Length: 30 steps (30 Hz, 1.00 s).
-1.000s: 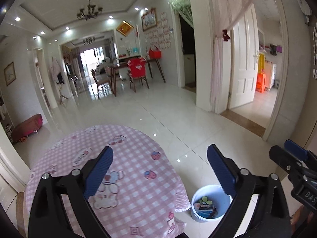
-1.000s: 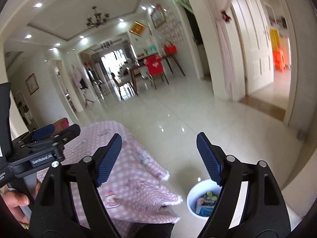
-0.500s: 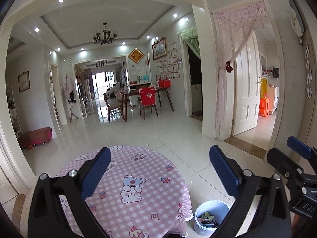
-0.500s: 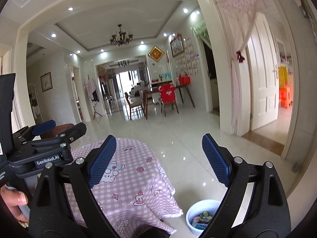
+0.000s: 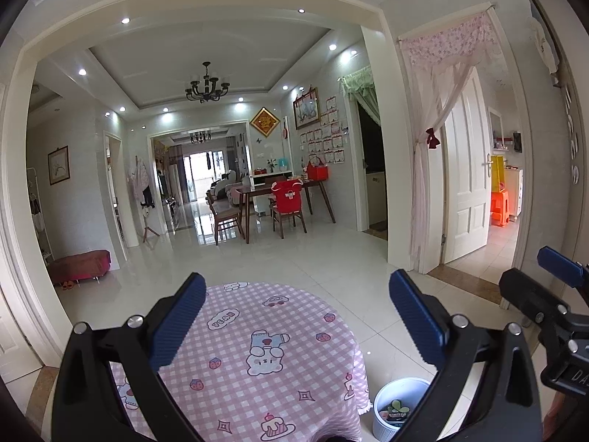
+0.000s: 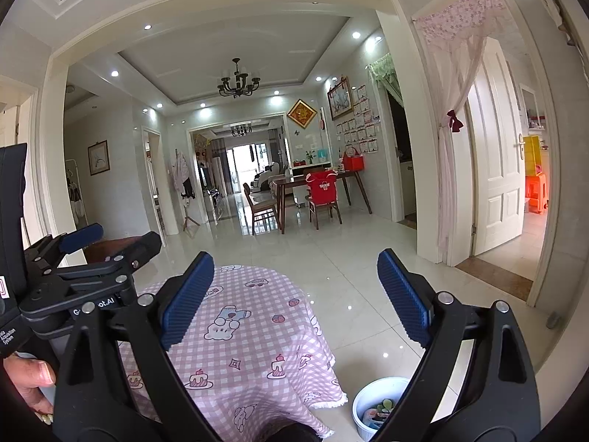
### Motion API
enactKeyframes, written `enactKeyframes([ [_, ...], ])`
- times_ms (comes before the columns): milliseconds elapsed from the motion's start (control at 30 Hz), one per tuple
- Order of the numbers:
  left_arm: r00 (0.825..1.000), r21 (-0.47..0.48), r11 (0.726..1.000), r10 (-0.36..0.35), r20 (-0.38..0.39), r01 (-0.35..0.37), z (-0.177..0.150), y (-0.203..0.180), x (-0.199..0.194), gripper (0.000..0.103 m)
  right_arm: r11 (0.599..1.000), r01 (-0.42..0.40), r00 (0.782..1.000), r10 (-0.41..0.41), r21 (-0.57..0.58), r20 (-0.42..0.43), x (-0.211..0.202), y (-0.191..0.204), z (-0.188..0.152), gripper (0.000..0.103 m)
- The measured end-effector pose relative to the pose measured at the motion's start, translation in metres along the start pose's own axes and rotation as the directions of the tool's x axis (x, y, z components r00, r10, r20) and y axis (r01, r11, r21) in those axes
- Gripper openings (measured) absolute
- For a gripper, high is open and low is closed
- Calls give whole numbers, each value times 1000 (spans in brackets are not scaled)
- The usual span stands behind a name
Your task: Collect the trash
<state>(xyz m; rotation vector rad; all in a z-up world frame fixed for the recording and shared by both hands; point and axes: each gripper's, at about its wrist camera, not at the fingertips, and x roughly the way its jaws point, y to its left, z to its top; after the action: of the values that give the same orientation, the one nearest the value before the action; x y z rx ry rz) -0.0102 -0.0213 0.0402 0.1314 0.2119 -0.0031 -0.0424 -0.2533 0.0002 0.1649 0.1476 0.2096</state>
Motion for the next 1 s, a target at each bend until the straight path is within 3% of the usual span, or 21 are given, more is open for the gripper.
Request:
enactKeyframes([
  [1000,998,24,998,-52,-19,53,-9,-23,9,98,999,37,999,-37,30,-8,-9,-7,-1,90],
])
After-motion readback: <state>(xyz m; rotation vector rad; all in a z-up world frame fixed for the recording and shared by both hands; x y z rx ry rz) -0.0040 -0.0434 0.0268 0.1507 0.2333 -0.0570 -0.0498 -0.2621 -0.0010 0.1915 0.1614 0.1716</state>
